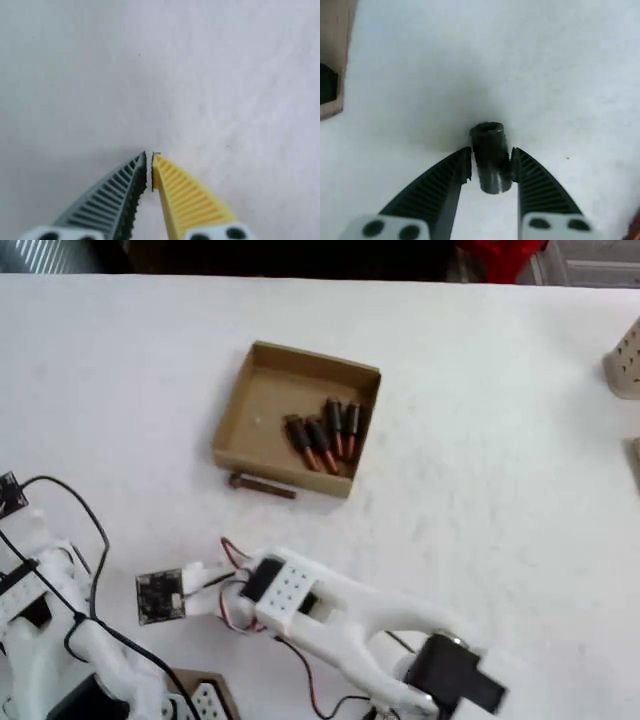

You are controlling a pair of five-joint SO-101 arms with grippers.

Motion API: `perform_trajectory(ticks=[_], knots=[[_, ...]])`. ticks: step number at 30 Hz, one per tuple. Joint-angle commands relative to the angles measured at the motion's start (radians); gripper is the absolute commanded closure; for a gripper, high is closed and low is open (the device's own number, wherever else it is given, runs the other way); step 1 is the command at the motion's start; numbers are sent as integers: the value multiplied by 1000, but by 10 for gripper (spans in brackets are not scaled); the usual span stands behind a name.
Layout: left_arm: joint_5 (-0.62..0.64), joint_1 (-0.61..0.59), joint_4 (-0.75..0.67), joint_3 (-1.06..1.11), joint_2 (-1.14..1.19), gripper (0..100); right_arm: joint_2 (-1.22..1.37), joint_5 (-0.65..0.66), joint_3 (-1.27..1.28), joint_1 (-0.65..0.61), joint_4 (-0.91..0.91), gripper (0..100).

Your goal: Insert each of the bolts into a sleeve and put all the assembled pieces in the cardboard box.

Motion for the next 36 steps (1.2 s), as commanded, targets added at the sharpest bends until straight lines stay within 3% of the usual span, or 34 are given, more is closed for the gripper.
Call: perform_trajectory(ticks=[1,10,16,19,29,36], knots=[[-14,-4,-20,-44,2,943,82,29,-106,-10,62,889],[-14,-2,-23,-43,2,943,94,69,-118,-12,73,892],[-14,-1,-23,-43,2,943,93,-126,-115,-5,-42,909],[-14,-1,-25,-43,2,943,91,-132,-114,-5,-44,987],[-14,8,-25,-43,2,943,87,-141,-110,21,-8,981],[-12,8,-25,-41,2,943,-54,-230,-112,180,116,981]])
